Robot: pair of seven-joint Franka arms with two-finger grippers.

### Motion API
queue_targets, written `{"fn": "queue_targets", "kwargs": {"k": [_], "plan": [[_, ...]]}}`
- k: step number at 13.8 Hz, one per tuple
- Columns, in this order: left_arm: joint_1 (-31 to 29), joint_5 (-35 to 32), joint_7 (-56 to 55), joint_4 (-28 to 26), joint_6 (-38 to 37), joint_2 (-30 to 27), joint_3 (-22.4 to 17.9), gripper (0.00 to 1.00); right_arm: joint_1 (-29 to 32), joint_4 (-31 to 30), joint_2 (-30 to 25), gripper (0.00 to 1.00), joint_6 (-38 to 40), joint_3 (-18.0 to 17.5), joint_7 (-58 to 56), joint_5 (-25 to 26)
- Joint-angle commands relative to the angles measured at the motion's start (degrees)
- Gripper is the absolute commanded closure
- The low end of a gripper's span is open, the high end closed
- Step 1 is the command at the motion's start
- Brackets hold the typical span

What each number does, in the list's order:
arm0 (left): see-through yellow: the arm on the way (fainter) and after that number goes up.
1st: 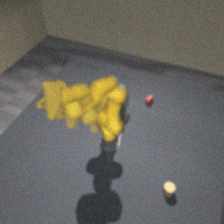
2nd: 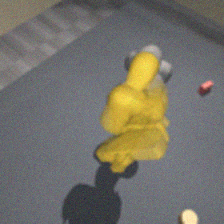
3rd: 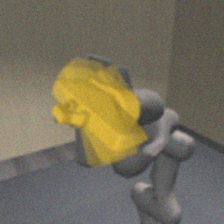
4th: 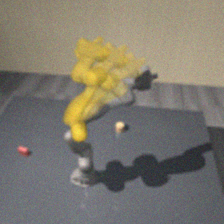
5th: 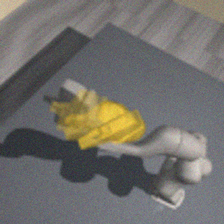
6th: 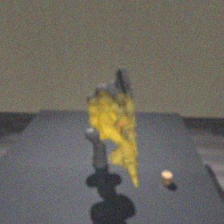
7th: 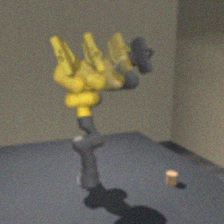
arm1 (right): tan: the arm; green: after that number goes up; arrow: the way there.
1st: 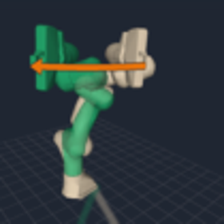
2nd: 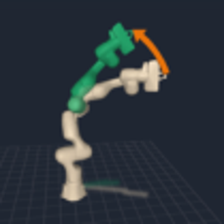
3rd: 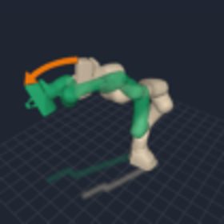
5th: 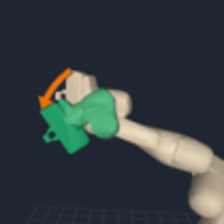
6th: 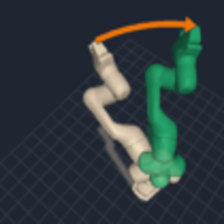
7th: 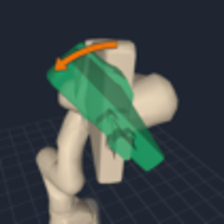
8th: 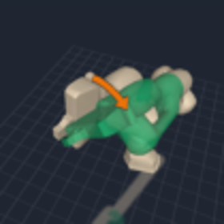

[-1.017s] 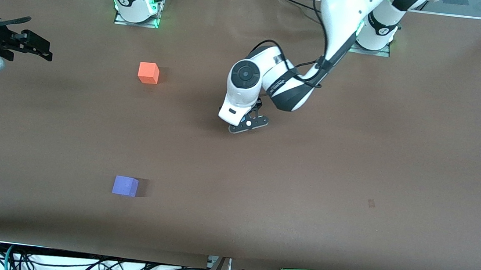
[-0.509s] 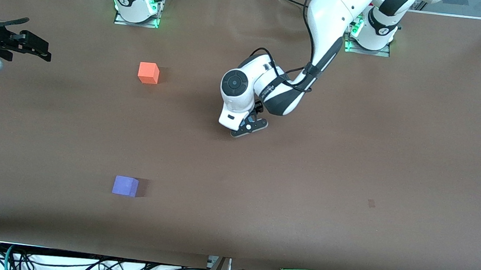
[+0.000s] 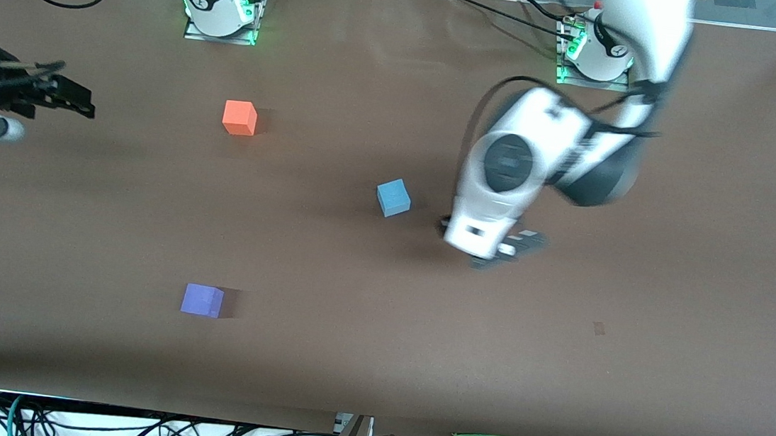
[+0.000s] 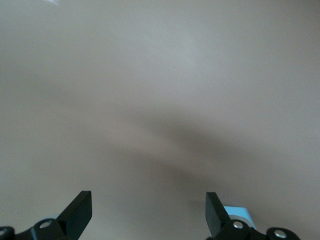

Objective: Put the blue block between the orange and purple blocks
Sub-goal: 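Set down the blue cube, open the left gripper while the right gripper reaches out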

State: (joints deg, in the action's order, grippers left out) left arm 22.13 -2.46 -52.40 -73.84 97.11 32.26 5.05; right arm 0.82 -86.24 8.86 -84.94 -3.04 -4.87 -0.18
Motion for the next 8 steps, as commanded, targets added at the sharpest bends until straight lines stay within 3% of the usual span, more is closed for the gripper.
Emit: {"fn": "queue_targets", "kwargs": {"k": [1,5,8], "plan": [[-9.3,-0.3,13.3,-13.1,1.7,-10.0,0.9,0.00,-3.1,1.1,1.6,0.00,-0.4,-0.3,-0.1,0.1],[-21.2,-0.4,32.1,-28.7,10.2,-22.9,1.0,0.00,-11.8,1.0,7.7,0.00,-5.8,-0.3,0.2,-0.4],[-26.9,1.0,41.9,-30.9,10.1,-27.2,1.2,0.00,-17.9,1.2,12.1,0.00,-13.5,-0.3,5.7,-0.7]]}}
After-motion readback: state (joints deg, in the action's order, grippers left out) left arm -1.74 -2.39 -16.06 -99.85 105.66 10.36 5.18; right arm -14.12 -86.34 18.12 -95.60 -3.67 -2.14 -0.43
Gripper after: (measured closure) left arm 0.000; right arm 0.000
